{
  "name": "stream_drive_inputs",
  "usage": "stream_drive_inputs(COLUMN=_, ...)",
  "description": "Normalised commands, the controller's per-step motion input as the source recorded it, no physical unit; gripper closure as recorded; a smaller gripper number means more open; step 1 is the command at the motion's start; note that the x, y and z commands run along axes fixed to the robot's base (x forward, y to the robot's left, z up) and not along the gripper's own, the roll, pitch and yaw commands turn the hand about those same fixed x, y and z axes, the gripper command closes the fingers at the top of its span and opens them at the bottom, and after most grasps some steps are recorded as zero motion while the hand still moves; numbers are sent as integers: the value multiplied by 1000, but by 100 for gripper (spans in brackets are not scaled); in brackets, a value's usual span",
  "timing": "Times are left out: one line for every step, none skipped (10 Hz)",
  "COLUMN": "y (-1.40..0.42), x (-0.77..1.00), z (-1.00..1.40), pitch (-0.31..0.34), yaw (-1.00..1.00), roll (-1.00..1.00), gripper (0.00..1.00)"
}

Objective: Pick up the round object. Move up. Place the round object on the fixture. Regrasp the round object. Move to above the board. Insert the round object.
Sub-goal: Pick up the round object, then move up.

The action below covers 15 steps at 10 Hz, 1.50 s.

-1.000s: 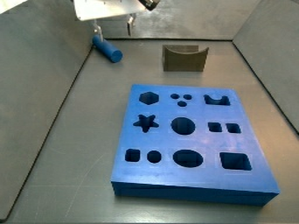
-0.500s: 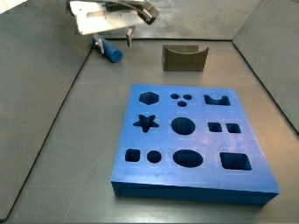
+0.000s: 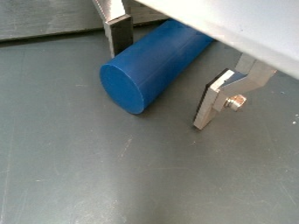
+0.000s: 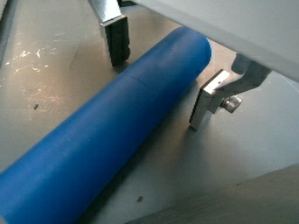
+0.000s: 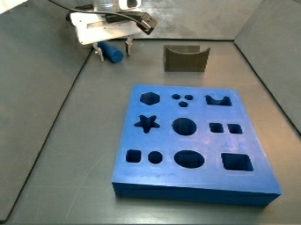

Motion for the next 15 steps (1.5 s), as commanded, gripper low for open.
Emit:
stream_drive_inputs(y=0, x=0, z=0, pitch=0, yaw=0, roll=0, gripper=100)
stream_drive_inputs(y=0, x=0, z=0, pitch=0, yaw=0, roll=0, gripper=100)
stream_drive_inputs(y=0, x=0, z=0, pitch=0, yaw=0, roll=0, gripper=100)
stream_drive_inputs(y=0, x=0, z=0, pitch=0, yaw=0, roll=0, gripper=100)
stream_drive_inputs(y=0, x=0, z=0, pitch=0, yaw=0, roll=0, gripper=100)
stream_drive_inputs(y=0, x=0, z=0, pitch=0, yaw=0, roll=0, gripper=100)
stream_drive_inputs(y=0, x=0, z=0, pitch=0, yaw=0, roll=0, gripper=100)
stream_drive_inputs(y=0, x=0, z=0, pitch=0, yaw=0, roll=0, gripper=100)
stream_drive_inputs(y=0, x=0, z=0, pitch=0, yaw=0, roll=0, gripper=100)
stream_drive_inputs(y=0, x=0, z=0, pitch=0, yaw=0, roll=0, gripper=100)
stream_drive_inputs(y=0, x=0, z=0, pitch=0, yaw=0, roll=0, gripper=100)
stream_drive_inputs(y=0, x=0, z=1000, pitch=0, yaw=0, roll=0, gripper=100)
stream_drive_inputs(y=5, x=-11, z=1000, pitch=5, yaw=5, roll=0, gripper=100)
stream_drive_inputs(y=3, x=-41, z=1000, pitch=20, yaw=2, roll=1, gripper=100)
stream_drive_inputs(y=3, x=-43, z=965, pitch=25, yaw=-1, roll=2, gripper=100)
